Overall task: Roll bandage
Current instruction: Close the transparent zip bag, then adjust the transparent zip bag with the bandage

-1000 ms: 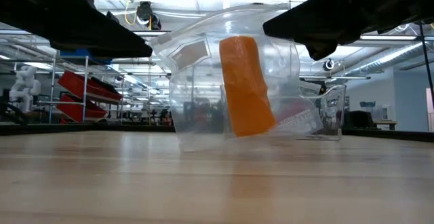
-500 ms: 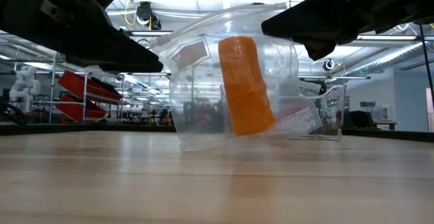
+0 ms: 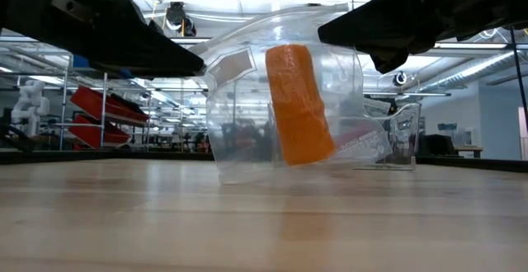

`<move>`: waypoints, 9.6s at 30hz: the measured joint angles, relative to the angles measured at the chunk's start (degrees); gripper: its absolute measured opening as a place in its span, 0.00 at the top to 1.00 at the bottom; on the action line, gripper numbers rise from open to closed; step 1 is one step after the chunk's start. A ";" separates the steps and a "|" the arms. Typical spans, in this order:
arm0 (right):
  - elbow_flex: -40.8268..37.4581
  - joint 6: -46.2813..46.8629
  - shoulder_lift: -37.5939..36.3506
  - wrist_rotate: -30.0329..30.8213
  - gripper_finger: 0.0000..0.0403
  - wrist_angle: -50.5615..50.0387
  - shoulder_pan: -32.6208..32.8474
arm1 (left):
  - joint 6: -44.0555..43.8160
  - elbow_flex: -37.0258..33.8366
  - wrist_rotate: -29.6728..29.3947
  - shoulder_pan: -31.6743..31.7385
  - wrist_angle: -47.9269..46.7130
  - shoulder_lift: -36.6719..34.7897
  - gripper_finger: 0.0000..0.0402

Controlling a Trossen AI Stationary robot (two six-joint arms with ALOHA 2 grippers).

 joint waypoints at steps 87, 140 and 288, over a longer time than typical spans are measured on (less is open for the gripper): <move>44.92 -6.38 9.05 -8.13 0.87 -64.76 -5.33 | -2.19 27.34 -1.33 0.03 -42.84 -0.11 1.00; 44.89 -7.77 11.91 -15.11 0.87 -59.17 -7.19 | -2.65 27.26 -0.72 -0.76 -46.67 -0.11 1.00; 44.39 28.07 -3.63 2.99 0.69 -107.58 8.86 | 3.45 27.21 -20.03 -7.25 -40.46 -7.89 1.00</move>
